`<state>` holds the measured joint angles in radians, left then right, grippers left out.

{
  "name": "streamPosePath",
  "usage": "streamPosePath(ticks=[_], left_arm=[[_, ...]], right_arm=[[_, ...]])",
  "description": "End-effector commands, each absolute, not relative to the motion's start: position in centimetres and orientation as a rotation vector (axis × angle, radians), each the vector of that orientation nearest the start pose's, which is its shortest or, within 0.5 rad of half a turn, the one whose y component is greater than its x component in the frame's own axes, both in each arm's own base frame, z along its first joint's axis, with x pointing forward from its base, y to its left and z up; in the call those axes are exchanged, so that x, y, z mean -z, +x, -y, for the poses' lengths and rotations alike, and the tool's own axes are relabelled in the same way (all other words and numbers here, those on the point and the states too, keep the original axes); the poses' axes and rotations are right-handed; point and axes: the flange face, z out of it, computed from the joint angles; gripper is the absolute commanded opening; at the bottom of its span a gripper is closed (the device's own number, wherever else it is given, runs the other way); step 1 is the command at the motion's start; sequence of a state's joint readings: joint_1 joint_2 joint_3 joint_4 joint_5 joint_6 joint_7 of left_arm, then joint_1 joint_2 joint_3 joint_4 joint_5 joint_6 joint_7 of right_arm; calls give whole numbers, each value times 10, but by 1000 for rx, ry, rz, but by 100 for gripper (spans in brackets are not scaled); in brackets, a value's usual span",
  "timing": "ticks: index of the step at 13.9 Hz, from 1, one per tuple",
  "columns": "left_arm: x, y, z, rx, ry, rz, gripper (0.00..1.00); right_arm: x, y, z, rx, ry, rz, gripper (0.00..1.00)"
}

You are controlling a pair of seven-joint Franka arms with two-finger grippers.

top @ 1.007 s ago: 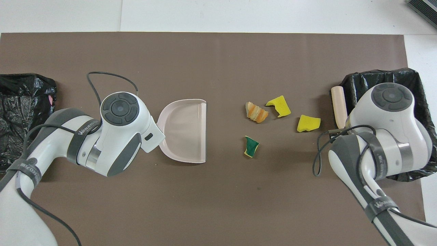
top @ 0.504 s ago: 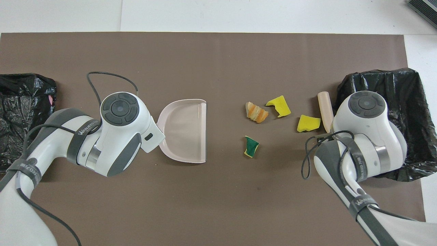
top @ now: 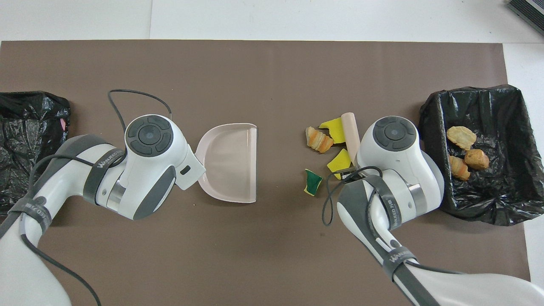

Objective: Sweep and dump trash in bin
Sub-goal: 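Brush the sponges into the left gripper's dustpan with the right gripper, then sweep the remaining sponge pieces into the dustpan with the right gripper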

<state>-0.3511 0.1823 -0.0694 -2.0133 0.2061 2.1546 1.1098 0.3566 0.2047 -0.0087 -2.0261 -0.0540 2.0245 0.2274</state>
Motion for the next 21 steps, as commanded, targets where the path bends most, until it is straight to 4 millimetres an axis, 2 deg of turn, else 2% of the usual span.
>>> streamPosePath(ticks=[1,3,4,8,12,13,14,15,16,17,19,21], left_arm=[[-362,523,228,-128,-2067,-2158,0],[-362,522,227,-136,-2101,-2123,0],[-361,521,226,-145,-2121,-2104,0],[-360,518,225,-145,-2147,-2076,0],[-361,519,225,-139,-2175,-2046,0],[-361,519,225,-139,-2175,-2046,0],[-361,519,225,-139,-2175,-2046,0],[-361,519,224,-140,-2175,-2045,0],[-361,519,224,-140,-2173,-2047,0],[-359,517,224,-146,-2173,-2049,0],[-360,516,224,-144,-2171,-2050,0],[-359,514,224,-151,-2156,-2053,0]], right_arm=[[-326,533,-230,-305,-3161,272,0],[-333,525,-261,-297,-3094,275,0],[-334,520,-284,-278,-3051,281,0],[-321,511,-348,-272,-2911,193,0],[-342,508,-400,-296,-2764,-32,0],[-348,509,-403,-295,-2759,-55,0],[-361,516,-398,-282,-2755,-56,0],[-363,515,-391,-294,-2773,-50,0],[-376,512,-384,-322,-2776,-52,0],[-385,515,-368,-357,-2791,-83,0],[-413,525,-323,-357,-2856,-145,0],[-428,526,-288,-422,-2907,-245,0]])
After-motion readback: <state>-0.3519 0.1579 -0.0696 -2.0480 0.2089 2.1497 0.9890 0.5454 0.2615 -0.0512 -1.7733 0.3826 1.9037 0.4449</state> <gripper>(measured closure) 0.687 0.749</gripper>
